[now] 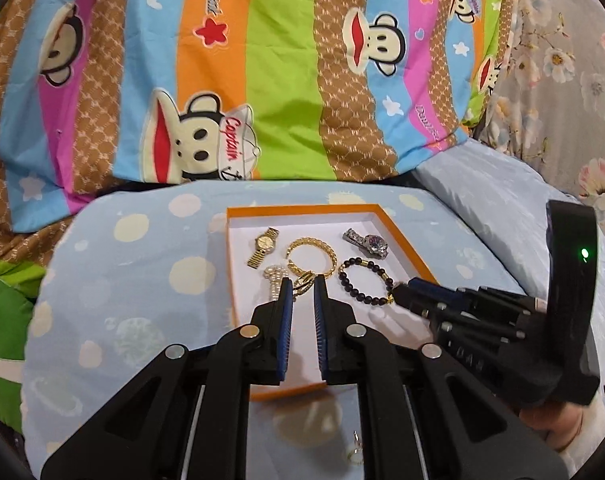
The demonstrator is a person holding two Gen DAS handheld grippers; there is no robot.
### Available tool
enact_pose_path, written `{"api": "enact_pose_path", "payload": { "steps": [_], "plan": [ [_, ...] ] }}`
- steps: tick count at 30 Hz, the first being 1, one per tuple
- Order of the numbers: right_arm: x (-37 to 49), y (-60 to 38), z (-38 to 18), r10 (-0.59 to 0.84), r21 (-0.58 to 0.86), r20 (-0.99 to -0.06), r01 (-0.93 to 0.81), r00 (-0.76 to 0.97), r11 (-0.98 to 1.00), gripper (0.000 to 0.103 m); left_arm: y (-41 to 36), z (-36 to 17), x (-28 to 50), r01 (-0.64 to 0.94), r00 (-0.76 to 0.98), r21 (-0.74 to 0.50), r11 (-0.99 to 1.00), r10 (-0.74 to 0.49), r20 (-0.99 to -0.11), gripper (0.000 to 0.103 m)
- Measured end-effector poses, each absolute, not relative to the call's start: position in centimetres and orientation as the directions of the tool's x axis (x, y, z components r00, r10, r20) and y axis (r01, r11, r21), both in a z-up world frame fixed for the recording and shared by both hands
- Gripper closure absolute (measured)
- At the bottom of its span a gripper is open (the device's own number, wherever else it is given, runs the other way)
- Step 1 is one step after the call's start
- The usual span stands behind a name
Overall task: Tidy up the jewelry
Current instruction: 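Lower both tools into the box and open them to release ring and hoop, then grasp the silver stone ring from the sheet with the right tool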
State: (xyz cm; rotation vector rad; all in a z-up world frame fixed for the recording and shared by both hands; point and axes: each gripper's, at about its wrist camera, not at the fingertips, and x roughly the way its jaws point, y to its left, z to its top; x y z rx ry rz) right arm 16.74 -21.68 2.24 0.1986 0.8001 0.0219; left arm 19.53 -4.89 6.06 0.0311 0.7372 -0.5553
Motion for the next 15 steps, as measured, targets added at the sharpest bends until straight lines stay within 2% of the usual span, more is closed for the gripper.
{"api": "enact_pose_path", "payload": {
  "steps": [5, 6, 7, 9, 15],
  "plan": [
    [16.9, -21.8, 1.3, 0.089, 0.183, -0.718, 0.063, 0.69, 0.981, 0.084, -6.3, 4.0, 20.8, 0.481, 0.585, -0.169, 0.86, -0.459, -0.668, 0.091],
    [16.7, -22.0, 1.5, 0.081, 0.182, -0.711, 0.072, 0.699, 0.981, 0.073, -6.2, 3.7, 21.0, 0.474, 0.581, -0.187, 0.86, -0.465, -0.668, 0.087],
    [16.5, -22.2, 1.9, 0.071, 0.184, -0.698, 0.082, 0.713, 0.979, 0.061, -6.1, 3.6, 21.2, 0.46, 0.578, -0.199, 0.865, -0.462, -0.673, 0.069],
    [15.9, -22.7, 2.9, 0.064, 0.194, -0.67, 0.092, 0.739, 0.977, 0.055, -5.7, 4.0, 21.4, 0.432, 0.597, -0.21, 0.877, -0.453, -0.663, 0.053],
    [12.2, -24.4, 7.4, 0.052, 0.243, -0.583, 0.112, 0.811, 0.964, 0.053, -2.8, 8.3, 19.7, 0.411, 0.664, -0.241, 0.879, -0.47, -0.581, 0.053]
  ]
}}
